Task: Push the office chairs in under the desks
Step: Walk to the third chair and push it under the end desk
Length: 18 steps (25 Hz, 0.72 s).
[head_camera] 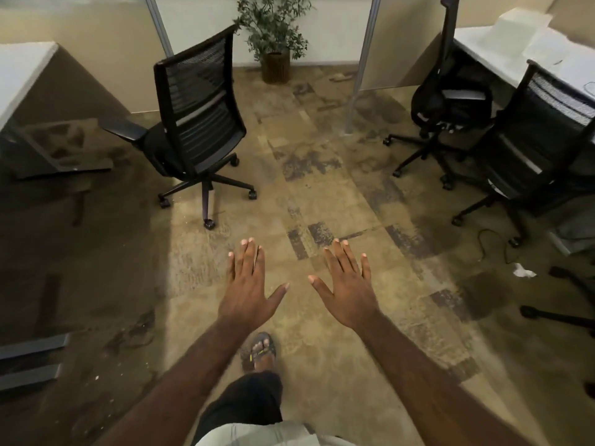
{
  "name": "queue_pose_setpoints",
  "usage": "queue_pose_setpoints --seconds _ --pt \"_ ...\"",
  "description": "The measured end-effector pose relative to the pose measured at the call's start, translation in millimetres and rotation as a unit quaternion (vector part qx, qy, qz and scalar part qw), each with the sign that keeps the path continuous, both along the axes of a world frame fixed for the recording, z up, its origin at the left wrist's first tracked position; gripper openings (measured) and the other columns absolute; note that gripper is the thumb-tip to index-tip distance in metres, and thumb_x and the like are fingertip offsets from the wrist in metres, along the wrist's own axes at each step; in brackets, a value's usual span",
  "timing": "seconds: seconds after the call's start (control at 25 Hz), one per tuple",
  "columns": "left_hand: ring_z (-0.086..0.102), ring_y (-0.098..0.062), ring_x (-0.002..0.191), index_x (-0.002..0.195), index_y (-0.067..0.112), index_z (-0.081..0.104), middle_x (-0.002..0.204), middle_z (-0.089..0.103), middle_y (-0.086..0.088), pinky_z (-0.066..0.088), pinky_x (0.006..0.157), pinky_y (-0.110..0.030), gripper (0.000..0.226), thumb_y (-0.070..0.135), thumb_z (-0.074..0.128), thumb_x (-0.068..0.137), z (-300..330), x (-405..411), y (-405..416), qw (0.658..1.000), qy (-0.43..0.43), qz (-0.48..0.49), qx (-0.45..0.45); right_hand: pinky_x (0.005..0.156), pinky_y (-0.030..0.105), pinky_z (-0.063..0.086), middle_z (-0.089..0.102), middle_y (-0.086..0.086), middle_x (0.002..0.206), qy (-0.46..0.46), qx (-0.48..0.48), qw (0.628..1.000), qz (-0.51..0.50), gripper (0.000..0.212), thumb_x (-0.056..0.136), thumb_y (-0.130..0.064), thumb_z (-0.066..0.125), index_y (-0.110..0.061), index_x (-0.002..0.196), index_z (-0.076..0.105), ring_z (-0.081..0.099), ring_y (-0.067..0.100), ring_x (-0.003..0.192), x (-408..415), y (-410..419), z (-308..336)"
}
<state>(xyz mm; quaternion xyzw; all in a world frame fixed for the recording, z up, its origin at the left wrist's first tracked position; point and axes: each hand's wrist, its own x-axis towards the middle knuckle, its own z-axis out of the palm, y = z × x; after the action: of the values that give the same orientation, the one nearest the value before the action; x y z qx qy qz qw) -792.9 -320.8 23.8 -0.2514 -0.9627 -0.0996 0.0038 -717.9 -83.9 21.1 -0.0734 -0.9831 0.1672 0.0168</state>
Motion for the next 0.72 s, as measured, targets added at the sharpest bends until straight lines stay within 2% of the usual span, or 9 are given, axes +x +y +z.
queue_pose_setpoints --seconds 0.2,0.36,0.56,0.72 --pt "-0.014 -0.031 0.164 0.167 -0.001 0.013 0.177 -0.002 -0.018 -0.003 0.134 -0.054 0.104 0.074 0.035 0.098 -6.9 -120.8 13.5 1.000 -0.012 -0.013 -0.004 0.133 0.051 -0.012 0.003 -0.001 0.183 -0.019 -0.026 0.998 -0.057 0.083 0.108 -0.073 0.027 -0.022 0.173 0.019 -0.007 0.015 0.168 -97.8 26.6 -7.5" --pt "-0.021 -0.029 0.163 0.168 0.002 0.007 0.177 -0.009 -0.016 -0.012 0.132 -0.049 0.103 0.074 0.037 0.101 -3.3 -200.2 30.1 0.999 -0.022 -0.037 -0.018 0.132 0.049 -0.014 0.000 -0.001 0.183 -0.024 -0.016 0.997 -0.074 0.086 0.107 -0.077 0.020 -0.024 0.173 0.016 -0.009 0.016 0.168 -169.6 38.7 -3.3" --pt "-0.020 -0.029 0.163 0.168 0.002 0.006 0.177 -0.009 -0.017 -0.006 0.134 -0.053 0.102 0.074 0.034 0.102 6.1 -282.6 61.8 0.997 -0.022 -0.068 -0.012 0.131 0.048 -0.017 -0.004 -0.003 0.183 -0.022 -0.014 0.996 -0.091 0.088 0.106 -0.081 0.017 -0.025 0.174 0.013 -0.014 0.014 0.167 -254.0 59.2 2.6" --pt "-0.019 -0.027 0.164 0.168 0.003 0.005 0.178 -0.009 -0.015 -0.019 0.130 -0.043 0.103 0.078 0.023 0.099 8.4 -343.7 92.7 0.997 -0.005 -0.076 0.008 0.132 0.049 -0.015 -0.003 -0.002 0.183 -0.011 -0.020 0.996 -0.090 0.092 0.104 -0.083 0.011 -0.024 0.174 0.015 -0.013 0.016 0.167 -321.0 88.1 3.8"
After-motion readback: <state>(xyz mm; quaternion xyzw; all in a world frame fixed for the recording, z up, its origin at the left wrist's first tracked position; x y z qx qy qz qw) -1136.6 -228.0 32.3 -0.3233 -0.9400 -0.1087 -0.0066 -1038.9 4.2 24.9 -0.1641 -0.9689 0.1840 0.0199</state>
